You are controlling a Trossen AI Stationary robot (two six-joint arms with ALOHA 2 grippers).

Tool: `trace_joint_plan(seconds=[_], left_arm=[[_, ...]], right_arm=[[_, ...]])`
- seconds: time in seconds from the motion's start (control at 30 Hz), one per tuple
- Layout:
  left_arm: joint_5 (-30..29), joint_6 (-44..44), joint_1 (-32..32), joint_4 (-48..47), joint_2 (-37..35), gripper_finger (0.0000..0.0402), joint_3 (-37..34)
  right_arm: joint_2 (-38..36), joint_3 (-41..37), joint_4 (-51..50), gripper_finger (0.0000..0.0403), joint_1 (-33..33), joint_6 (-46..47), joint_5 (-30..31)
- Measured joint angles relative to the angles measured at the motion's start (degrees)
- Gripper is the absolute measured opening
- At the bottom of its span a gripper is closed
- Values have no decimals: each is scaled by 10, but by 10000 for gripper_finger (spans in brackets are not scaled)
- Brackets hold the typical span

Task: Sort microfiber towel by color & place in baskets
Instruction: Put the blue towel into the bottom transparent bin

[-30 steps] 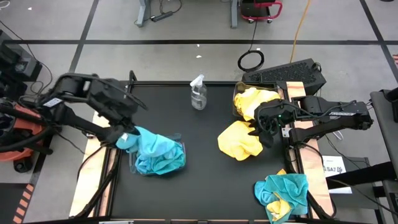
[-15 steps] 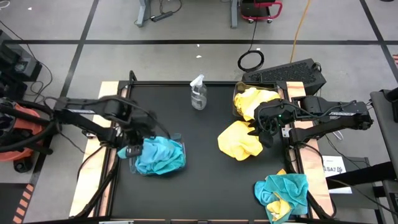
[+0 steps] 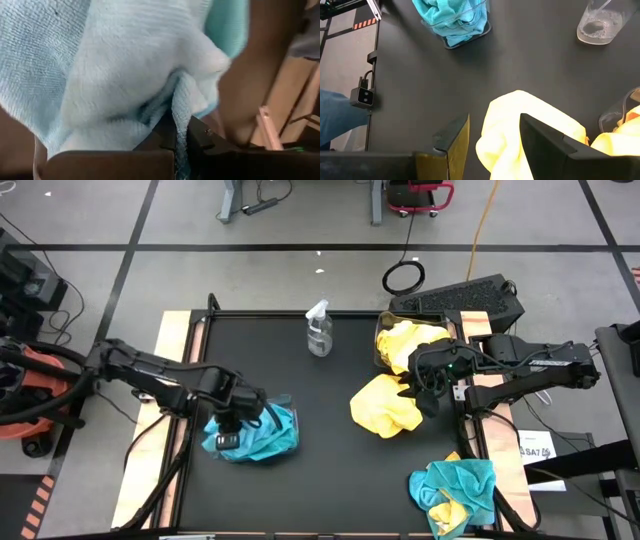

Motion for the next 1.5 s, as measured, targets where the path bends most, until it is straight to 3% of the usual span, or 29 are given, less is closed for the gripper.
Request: trace_joint_plan(seconds=[0.4,0.7,0.93,1.13,1.27,1.5], left_arm=[[-61,-23,1,130,10,7,-146],[-54,-38,1,165,9,20,-181],[6,-45,1,163,10,135,-146],[23,-42,1,159,10,235,-83],[24,-27,1,141,10,260,-29],[24,-13,1,85,10,263,48]], right_arm=[[0,0,0,167,0,-1,0],[0,0,-6,167,0,-8,13],[1,-1,-72,169,0,-5,57],[3,-34,-52,199,0,23,57],[4,-76,-23,237,0,28,58],[4,-184,33,283,-3,59,95]])
